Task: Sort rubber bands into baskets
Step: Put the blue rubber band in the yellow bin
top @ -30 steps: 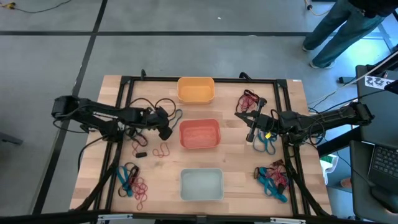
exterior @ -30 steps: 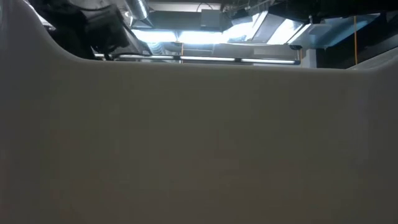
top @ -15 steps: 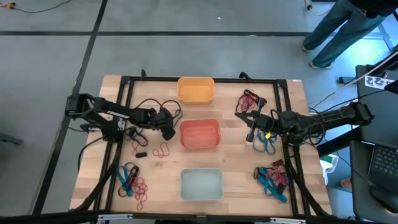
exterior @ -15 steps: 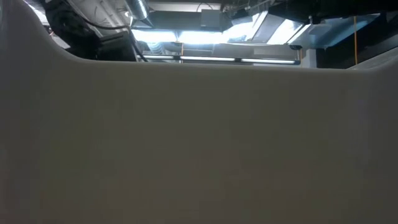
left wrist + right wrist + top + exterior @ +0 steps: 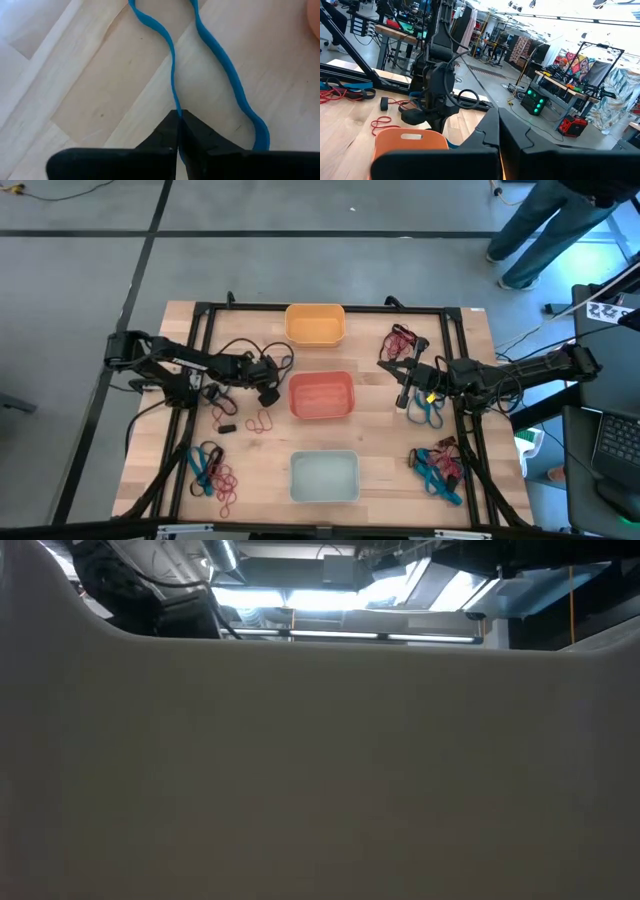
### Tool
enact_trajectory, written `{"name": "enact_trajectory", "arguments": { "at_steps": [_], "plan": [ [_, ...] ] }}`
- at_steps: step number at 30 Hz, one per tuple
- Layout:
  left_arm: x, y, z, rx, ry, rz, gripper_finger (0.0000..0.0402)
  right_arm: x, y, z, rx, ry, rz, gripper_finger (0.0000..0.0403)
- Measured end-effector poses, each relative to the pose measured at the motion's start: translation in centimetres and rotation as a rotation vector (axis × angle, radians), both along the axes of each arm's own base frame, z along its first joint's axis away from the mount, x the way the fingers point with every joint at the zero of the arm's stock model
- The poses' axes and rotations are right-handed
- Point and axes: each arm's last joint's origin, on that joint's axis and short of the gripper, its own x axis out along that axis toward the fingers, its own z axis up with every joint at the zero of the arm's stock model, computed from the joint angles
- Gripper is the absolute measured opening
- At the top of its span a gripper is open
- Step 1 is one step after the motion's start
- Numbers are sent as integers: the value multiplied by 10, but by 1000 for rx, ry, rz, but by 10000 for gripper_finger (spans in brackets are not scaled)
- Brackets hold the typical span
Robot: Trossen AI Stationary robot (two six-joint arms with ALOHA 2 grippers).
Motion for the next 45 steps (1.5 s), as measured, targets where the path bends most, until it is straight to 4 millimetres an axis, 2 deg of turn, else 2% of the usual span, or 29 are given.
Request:
{"name": "enact_trajectory", "arguments": {
  "at_steps": [8,17,25,37,45],
  "plan": [
    [0,0,27,23,31,-65,5,0,0,0,0,-1,0,1],
    [10,4,76,98,-93,-152,4,0,0,0,0,0,-1,1],
    [21,18,115,226,-212,-155,8,0,0,0,0,0,-3,1],
    [36,51,142,473,-436,-170,10,0,0,0,0,1,-4,1],
    [46,81,138,600,-460,-143,3,0,0,0,0,0,-4,1]
  ]
}}
